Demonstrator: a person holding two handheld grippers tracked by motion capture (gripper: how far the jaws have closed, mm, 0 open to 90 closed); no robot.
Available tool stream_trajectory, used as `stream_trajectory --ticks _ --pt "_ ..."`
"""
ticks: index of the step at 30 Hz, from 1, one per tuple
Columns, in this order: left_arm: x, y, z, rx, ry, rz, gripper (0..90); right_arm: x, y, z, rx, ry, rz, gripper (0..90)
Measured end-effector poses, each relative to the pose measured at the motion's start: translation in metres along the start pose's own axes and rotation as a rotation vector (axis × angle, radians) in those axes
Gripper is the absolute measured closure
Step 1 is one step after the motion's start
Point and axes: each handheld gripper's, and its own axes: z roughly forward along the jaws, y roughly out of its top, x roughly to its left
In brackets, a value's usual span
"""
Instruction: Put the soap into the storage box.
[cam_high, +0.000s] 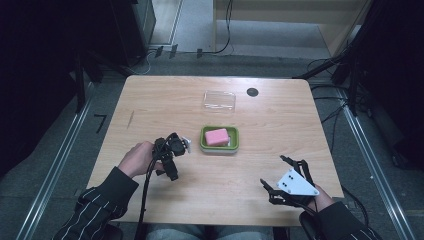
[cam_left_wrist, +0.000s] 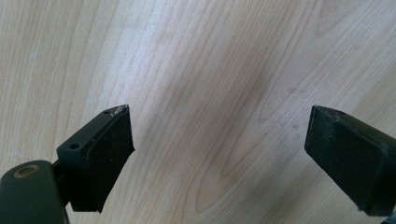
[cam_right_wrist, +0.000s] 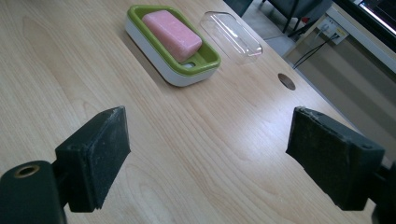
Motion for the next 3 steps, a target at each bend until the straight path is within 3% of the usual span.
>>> stream_trajectory --ticks 3 --pt "-0.0001 -0.0012 0.0030 0.000 0.001 -0.002 8.4 -0.0004 -0.0002 0.0003 0.000 0.001 0.000 13.3"
